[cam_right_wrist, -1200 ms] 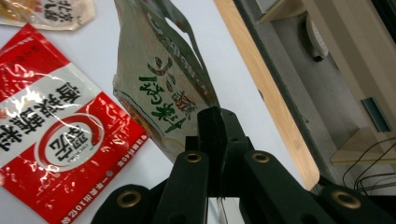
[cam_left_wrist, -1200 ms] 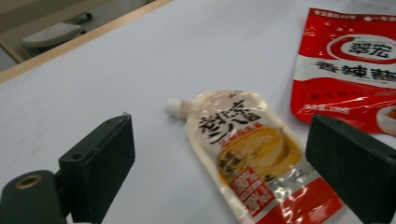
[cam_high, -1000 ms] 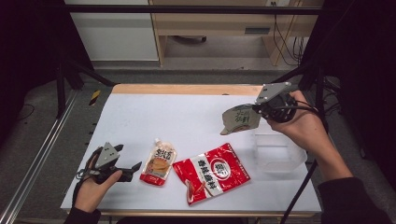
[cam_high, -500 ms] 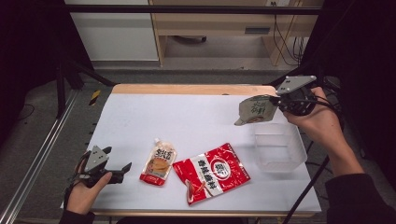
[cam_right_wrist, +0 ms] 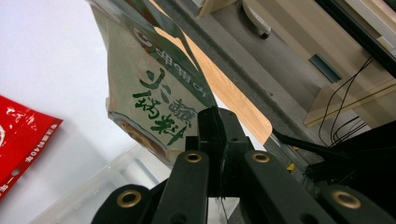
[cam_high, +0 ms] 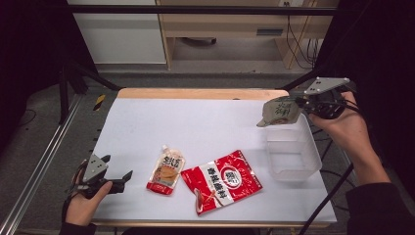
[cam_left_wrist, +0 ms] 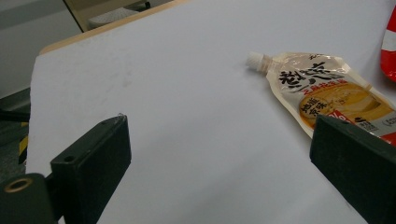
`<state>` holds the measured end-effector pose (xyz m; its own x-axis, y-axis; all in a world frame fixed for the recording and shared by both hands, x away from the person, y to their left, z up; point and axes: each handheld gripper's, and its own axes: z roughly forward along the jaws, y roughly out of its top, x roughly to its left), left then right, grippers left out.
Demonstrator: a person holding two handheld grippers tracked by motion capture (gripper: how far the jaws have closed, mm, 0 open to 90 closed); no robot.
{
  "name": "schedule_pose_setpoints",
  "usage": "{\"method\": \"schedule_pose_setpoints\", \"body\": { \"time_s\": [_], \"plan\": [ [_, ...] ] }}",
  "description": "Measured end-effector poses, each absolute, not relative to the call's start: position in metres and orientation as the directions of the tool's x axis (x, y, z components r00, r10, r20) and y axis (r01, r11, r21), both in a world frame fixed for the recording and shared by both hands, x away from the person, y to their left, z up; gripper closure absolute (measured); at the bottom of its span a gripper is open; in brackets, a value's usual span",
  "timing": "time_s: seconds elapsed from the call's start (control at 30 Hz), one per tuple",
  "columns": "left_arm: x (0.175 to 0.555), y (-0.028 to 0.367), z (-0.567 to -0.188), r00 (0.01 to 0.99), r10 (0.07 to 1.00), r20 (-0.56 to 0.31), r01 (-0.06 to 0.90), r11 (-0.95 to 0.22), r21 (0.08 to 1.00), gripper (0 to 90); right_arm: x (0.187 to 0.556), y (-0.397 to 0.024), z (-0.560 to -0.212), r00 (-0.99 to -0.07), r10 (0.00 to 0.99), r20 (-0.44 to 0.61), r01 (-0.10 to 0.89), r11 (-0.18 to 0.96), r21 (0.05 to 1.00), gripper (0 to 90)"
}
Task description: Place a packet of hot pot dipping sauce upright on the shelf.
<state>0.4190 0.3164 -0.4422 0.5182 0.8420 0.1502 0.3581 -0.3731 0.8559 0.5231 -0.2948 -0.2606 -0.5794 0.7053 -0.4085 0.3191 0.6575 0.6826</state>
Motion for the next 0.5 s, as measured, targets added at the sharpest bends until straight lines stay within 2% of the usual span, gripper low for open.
{"method": "schedule_pose_setpoints", "body": {
  "time_s": [0.5],
  "plan": [
    [0.417,0.322,-0.443,0.492,0.859,0.144,0.371,-0.356,0.857,5.4,0.532,-0.311,-0.268,-0.555,0.741,-0.378,0.337,0.615,0.713,90.0]
  ]
}}
